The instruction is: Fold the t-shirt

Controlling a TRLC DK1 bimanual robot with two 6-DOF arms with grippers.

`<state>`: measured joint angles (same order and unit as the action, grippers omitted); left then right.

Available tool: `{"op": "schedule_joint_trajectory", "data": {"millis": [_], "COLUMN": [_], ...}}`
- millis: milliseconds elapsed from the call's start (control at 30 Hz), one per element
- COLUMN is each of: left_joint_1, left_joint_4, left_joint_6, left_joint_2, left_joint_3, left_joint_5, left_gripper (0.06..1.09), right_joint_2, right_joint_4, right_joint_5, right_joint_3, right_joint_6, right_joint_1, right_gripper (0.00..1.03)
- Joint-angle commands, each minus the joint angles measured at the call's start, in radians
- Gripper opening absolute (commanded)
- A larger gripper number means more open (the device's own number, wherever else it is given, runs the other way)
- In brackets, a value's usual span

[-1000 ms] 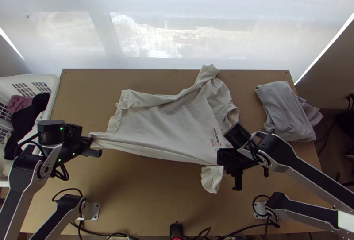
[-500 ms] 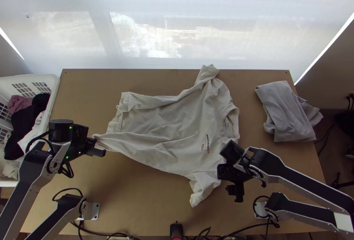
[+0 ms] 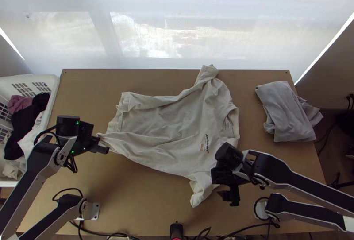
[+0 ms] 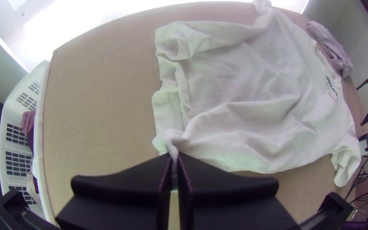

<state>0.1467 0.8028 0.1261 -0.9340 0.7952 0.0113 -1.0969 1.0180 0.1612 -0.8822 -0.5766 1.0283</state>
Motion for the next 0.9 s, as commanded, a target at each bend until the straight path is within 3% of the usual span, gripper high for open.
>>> {"op": "schedule_joint_trajectory", "data": {"millis": [0,467,600,733,867], "left_joint_1": [0.002,-0.002,-0.006,-0.007,-0.007], "left_joint_4": [-0.014,-0.008,-0.008,-0.008,-0.017], "left_joint_6": [0.006,-0.017,-0.023,-0.026,-0.025], "left_joint_2": [-0.043,-0.04,-0.035,-0.037,-0.043], "left_joint_3": [-0.004,-0.008,-0.007,-0.01,-0.013], "left_joint_5": [-0.004,-0.042,-0.047,-0.047,-0.048], "left_gripper": [0.09,0.09,0.09,0.09,0.09], "right_joint_2": [-0.017,-0.109,-0.146,-0.185,-0.184], "right_joint_4": [-0.013,-0.183,-0.199,-0.276,-0.299], "right_joint_5": [0.003,0.081,0.101,0.106,0.109], "right_joint_3": [-0.027,-0.027,0.012,0.108,0.106], "right_joint_6": [0.007,0.049,0.043,0.017,0.038], "right_joint_1": [0.136,0.305,0.315,0.306,0.305], "right_gripper": [0.88,0.87,0.77,0.58,0.21]}}
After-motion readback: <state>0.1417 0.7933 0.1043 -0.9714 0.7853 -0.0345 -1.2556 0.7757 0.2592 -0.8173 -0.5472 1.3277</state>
